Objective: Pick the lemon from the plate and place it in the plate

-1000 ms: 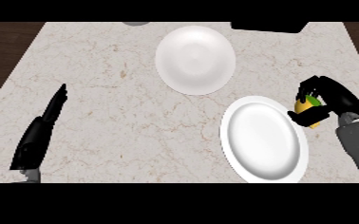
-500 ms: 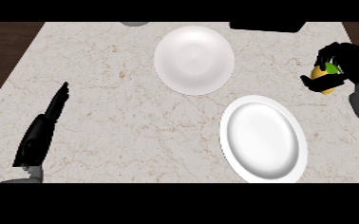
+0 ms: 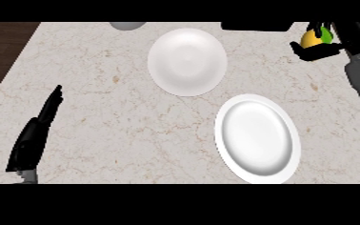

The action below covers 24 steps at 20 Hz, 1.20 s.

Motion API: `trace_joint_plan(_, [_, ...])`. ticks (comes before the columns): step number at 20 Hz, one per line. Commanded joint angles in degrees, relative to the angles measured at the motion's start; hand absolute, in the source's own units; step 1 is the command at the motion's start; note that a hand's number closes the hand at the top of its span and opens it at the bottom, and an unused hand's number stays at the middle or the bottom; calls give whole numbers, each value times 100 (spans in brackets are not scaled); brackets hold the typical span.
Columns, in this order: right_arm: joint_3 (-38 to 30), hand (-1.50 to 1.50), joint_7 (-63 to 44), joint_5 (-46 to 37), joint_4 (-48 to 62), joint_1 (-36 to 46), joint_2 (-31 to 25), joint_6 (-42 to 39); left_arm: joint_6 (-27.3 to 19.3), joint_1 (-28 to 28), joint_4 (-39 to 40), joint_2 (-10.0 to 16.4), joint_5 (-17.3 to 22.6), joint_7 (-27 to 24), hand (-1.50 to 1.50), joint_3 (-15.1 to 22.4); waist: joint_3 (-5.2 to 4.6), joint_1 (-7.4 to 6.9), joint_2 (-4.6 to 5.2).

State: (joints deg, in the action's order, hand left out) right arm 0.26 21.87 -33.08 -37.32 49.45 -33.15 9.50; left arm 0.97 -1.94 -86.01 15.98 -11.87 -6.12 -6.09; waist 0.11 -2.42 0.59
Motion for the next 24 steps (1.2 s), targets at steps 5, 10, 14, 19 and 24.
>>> trace_joint_plan(5, [9,150,302,277,-207,771,617,-690,-66,-374,99,-149,-66,-292,0,-14,-12,133,-47])
trace_joint_plan(10, [303,150,-329,169,-577,1011,1328,-882,108,-432,-166,-18,22,-75,0,-115,-13,148,-65])
trace_joint_plan(14, [76,150,-547,248,-107,1515,1470,-1095,-130,-171,-22,-231,-220,-112,0,24,-11,137,-40])
trace_joint_plan(19, [388,150,-1413,-98,333,1907,2474,-696,62,-414,-520,-97,-124,143,0,-18,-10,14,-31])
trace_joint_plan(24, [493,150,-1382,-411,1298,2208,2859,-517,-30,-98,-79,-213,-246,-29,0,38,-14,-18,25])
